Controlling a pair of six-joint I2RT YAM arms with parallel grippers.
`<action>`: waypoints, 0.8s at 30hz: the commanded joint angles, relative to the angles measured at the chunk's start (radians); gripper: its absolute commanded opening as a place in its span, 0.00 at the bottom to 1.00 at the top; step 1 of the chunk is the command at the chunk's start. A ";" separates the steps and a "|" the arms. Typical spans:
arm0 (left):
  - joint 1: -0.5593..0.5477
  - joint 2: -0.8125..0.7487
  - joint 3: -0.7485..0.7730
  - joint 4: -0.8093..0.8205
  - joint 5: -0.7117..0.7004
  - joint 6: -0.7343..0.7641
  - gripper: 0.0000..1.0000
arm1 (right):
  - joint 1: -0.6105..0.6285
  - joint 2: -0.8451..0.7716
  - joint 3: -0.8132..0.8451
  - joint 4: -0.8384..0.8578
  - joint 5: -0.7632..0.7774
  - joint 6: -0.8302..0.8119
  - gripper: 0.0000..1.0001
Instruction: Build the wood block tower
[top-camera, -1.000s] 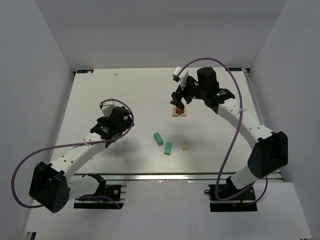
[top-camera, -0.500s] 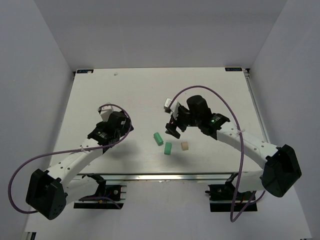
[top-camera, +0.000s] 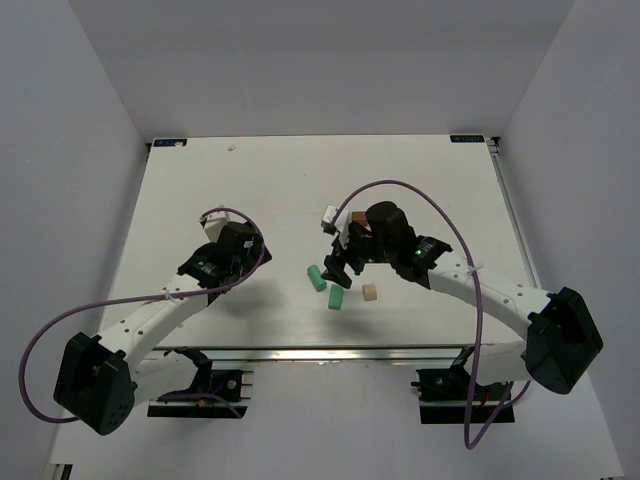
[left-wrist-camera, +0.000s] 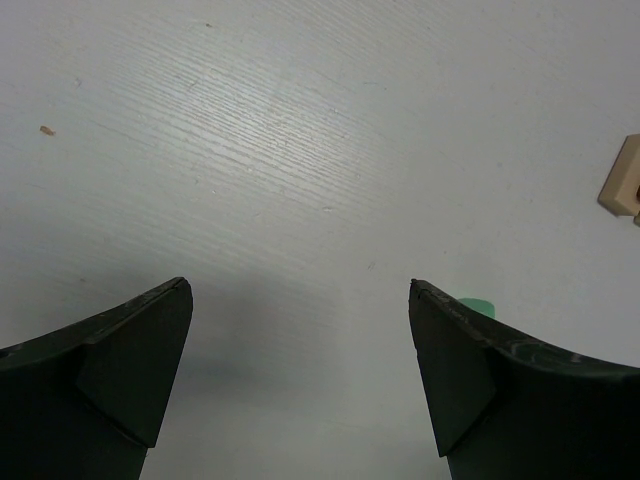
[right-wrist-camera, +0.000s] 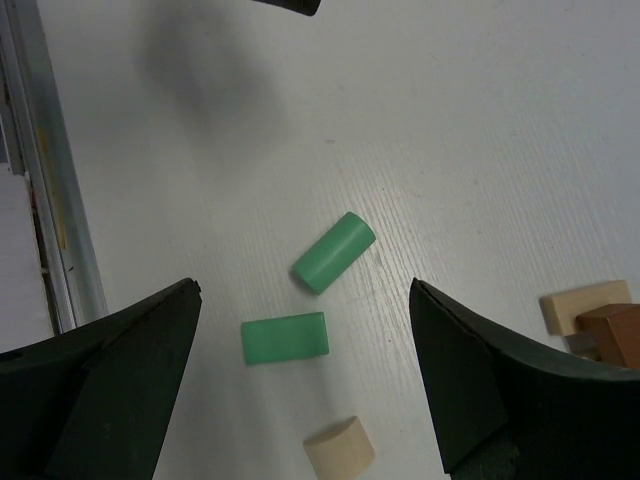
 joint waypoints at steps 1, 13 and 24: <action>-0.005 -0.008 0.026 -0.008 0.011 -0.018 0.98 | 0.010 -0.042 0.024 0.069 -0.006 0.024 0.89; -0.007 -0.043 0.020 -0.002 0.029 0.002 0.98 | 0.025 -0.030 0.032 -0.038 0.089 0.036 0.89; -0.007 -0.023 0.020 0.013 0.044 0.083 0.98 | 0.102 0.006 -0.029 -0.183 0.241 -0.022 0.89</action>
